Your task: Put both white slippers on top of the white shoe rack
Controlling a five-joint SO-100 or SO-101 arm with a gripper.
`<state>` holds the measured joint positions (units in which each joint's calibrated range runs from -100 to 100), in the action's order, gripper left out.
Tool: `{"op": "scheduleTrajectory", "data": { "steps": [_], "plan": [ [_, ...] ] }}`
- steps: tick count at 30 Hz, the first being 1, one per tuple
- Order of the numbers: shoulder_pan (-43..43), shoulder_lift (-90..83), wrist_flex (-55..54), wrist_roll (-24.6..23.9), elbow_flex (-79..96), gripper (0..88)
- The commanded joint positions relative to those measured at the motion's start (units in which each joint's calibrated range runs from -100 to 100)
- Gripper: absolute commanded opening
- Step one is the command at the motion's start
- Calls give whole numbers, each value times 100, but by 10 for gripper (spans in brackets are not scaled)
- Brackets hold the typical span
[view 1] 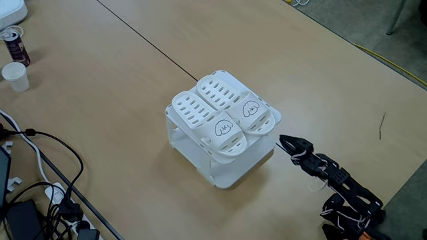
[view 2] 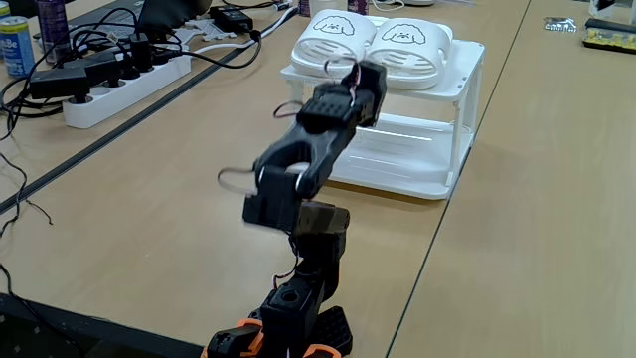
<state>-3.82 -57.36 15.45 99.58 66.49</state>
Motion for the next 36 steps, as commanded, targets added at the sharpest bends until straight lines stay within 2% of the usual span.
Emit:
{"op": "scheduleTrajectory", "data": {
  "steps": [1,8,14,21,28,33,36],
  "plan": [
    [28,-1100,-216,42,717,8],
    [12,-2118,-2417,42,2404,8],
    [-29,-3002,-3857,42,3324,8],
    [-13,-4264,-4349,42,3108,7],
    [-194,-4163,-7119,42,2774,7],
    [-136,-4138,-9241,42,3324,8],
    [-161,-4146,-10121,42,3297,8]
  ]
}}
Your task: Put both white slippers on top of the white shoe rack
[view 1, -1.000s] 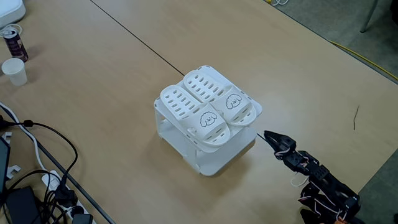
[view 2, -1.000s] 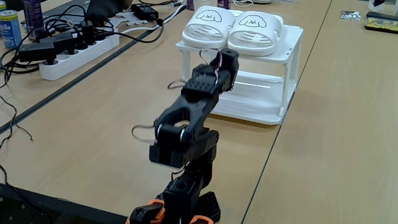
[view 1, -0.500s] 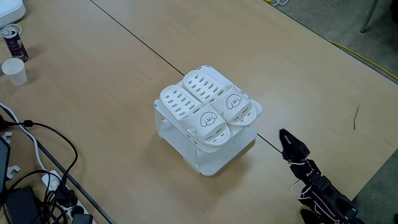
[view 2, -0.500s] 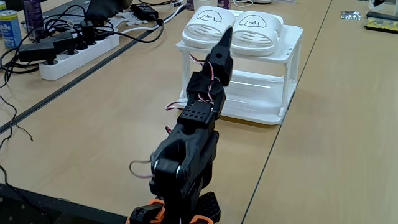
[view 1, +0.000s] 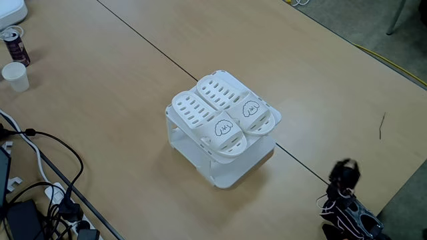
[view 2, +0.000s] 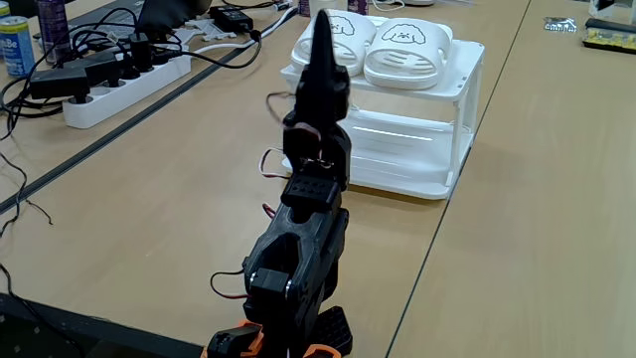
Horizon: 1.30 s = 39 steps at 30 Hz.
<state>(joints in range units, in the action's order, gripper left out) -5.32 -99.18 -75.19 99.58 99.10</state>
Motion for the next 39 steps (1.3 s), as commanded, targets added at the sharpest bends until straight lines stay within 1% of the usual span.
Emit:
{"op": "scheduleTrajectory", "data": {
  "steps": [1,4,10,39],
  "plan": [
    [6,35,-1281,42,36,8],
    [6,35,-1773,42,36,8],
    [14,35,-2187,42,36,8],
    [22,35,-2187,42,36,8]
  ]
}}
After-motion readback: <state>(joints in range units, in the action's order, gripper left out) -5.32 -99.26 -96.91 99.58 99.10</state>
